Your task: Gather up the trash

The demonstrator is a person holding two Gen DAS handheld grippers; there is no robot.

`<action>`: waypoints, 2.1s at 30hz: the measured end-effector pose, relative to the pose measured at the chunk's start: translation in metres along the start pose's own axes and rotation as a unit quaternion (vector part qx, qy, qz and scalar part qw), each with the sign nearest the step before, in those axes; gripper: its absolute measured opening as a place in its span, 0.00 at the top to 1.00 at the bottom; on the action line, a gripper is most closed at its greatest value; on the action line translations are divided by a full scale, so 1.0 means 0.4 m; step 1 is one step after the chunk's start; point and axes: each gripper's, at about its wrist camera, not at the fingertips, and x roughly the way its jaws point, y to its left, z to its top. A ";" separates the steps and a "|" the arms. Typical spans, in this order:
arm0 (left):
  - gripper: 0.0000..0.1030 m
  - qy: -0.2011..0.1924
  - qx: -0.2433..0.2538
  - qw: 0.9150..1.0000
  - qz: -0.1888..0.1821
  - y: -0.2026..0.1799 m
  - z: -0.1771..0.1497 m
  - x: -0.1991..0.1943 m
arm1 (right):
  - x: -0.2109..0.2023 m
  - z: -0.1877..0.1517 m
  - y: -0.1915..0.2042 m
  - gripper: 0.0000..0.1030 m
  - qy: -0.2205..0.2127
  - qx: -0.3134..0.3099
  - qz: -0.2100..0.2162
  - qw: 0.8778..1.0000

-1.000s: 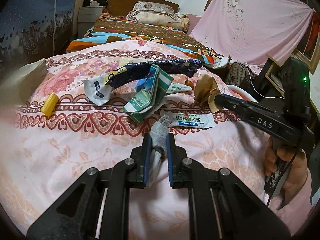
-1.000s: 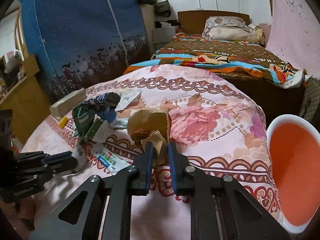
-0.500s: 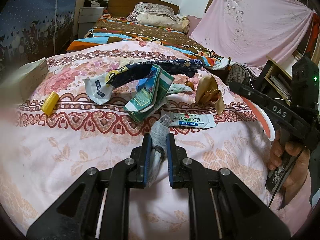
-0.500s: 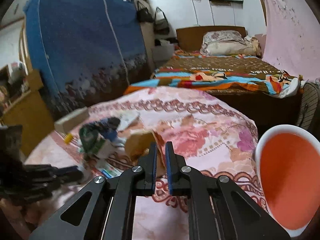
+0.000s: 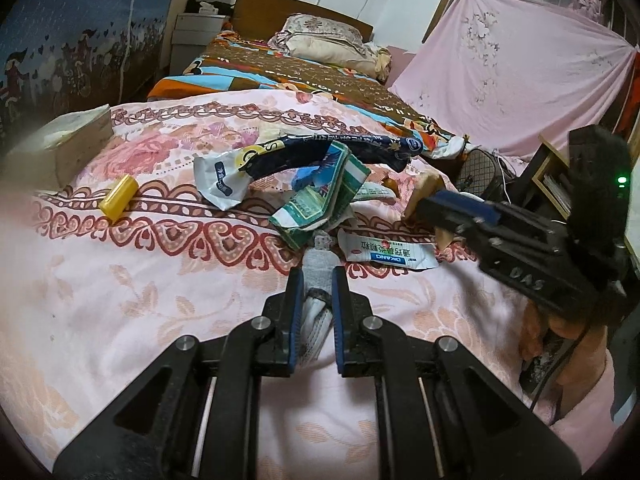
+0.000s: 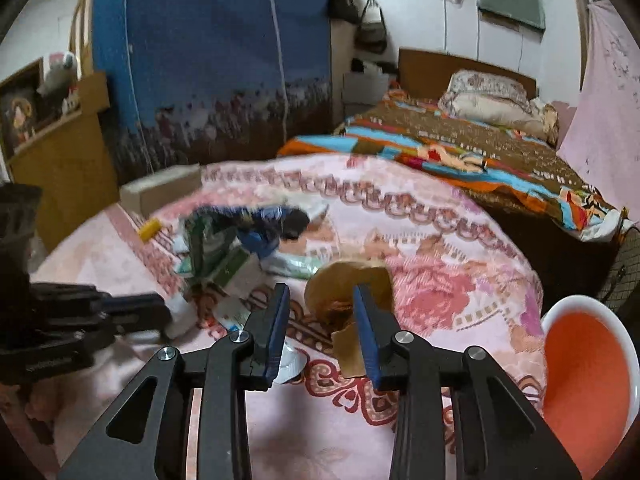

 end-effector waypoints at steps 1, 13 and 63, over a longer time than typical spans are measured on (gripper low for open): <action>1.00 0.000 -0.002 1.000 -0.001 0.002 0.000 0.000 | 0.006 -0.003 -0.001 0.71 0.006 0.001 -0.001 1.000; 1.00 0.000 -0.015 1.000 -0.013 0.019 -0.001 0.007 | 0.020 -0.018 0.009 0.84 0.035 -0.029 -0.047 0.998; 1.00 0.019 0.089 0.994 0.053 -0.085 -0.011 -0.006 | -0.127 -0.036 0.029 0.88 -0.104 -0.035 0.015 0.994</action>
